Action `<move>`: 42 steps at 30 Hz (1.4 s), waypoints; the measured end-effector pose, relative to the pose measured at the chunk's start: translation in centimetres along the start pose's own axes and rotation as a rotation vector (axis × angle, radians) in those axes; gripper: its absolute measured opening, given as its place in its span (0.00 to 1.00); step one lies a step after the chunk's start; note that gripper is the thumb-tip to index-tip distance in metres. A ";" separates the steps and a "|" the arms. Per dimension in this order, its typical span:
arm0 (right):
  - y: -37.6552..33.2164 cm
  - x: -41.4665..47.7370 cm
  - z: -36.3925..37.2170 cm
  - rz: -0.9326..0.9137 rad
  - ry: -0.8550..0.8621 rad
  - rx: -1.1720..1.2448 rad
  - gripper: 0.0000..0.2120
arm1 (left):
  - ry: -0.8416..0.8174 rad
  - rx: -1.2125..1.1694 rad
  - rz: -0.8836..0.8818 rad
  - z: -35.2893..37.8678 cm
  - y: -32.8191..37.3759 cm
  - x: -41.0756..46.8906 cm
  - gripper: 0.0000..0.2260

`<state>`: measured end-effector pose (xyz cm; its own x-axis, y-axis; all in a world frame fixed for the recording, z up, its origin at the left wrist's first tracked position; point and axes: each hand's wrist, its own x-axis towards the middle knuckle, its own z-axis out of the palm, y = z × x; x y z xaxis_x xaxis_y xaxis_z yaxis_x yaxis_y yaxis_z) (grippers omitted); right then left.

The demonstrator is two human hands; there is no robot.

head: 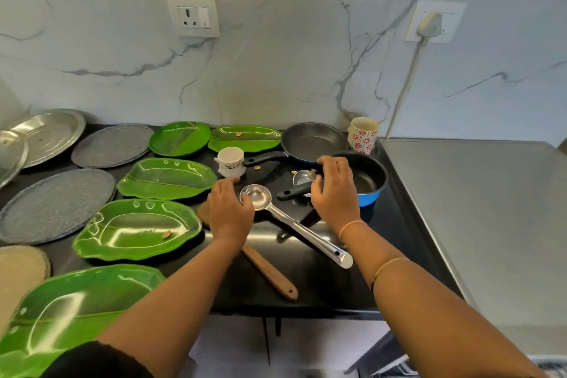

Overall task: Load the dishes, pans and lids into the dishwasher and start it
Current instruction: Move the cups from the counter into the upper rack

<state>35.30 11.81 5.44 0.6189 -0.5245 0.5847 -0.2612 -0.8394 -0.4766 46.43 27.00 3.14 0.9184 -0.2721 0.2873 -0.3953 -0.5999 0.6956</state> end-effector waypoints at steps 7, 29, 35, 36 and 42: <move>5.5 8.3 0.6 0.198 0.024 0.003 0.13 | -0.033 -0.026 -0.114 2.8 1.0 5.2 0.21; 20.2 17.7 6.1 0.748 -0.260 -0.173 0.25 | -0.130 0.208 -0.403 9.4 -1.6 13.7 0.16; 20.2 17.5 5.8 0.736 -0.169 -0.145 0.22 | -0.075 0.198 -0.416 9.2 -1.8 13.0 0.13; 20.1 17.4 5.6 0.729 -0.153 -0.141 0.22 | -0.059 0.181 -0.405 9.0 -1.7 12.7 0.13; 18.5 17.0 3.8 0.573 -0.014 -0.133 0.17 | 0.058 0.073 -0.348 7.2 0.0 12.5 0.13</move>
<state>43.77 -12.11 4.05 0.3608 -0.8989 0.2488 -0.6472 -0.4334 -0.6271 57.79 18.16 1.97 0.9968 -0.0005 0.0794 -0.0569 -0.7017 0.7102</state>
